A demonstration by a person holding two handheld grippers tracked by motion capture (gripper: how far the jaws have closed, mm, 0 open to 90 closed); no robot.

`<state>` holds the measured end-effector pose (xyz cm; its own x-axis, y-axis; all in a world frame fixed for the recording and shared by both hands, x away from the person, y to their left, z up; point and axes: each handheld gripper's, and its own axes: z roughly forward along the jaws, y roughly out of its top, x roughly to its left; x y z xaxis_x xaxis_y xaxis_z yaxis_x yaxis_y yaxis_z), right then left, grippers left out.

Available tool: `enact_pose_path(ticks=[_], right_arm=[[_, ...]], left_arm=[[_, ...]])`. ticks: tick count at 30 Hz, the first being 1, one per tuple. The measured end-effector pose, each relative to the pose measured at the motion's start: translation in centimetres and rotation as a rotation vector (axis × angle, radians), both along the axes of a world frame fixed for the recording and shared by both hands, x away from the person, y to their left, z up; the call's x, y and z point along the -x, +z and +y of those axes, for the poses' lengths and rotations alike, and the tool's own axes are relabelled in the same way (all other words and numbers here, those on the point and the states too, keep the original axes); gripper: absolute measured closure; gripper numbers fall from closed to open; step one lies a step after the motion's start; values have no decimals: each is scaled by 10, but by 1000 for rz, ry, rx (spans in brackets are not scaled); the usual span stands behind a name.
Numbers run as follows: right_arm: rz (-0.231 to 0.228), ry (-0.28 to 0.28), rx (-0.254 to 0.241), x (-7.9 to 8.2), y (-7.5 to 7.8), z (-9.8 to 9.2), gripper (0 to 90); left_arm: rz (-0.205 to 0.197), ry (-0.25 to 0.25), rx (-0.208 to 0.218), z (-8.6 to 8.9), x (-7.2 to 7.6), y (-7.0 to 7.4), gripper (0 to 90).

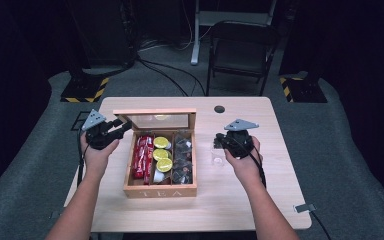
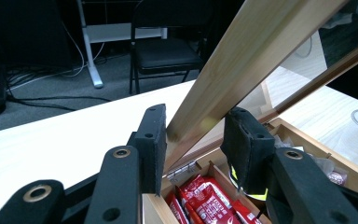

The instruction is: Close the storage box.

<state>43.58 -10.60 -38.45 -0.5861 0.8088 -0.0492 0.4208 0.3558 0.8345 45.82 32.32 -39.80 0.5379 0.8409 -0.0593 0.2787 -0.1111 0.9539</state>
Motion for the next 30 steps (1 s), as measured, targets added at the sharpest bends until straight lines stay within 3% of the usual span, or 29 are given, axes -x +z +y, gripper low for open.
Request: enact_pose_path(ticks=[18, 30], right_arm=[[45, -47, 25, -10, -24, -6, 900], [58, -30, 49, -13, -32, 0, 898]], left_arm=[[0, -1, -1, 0, 0, 0, 598], [1, 0, -1, 0, 0, 0, 598]])
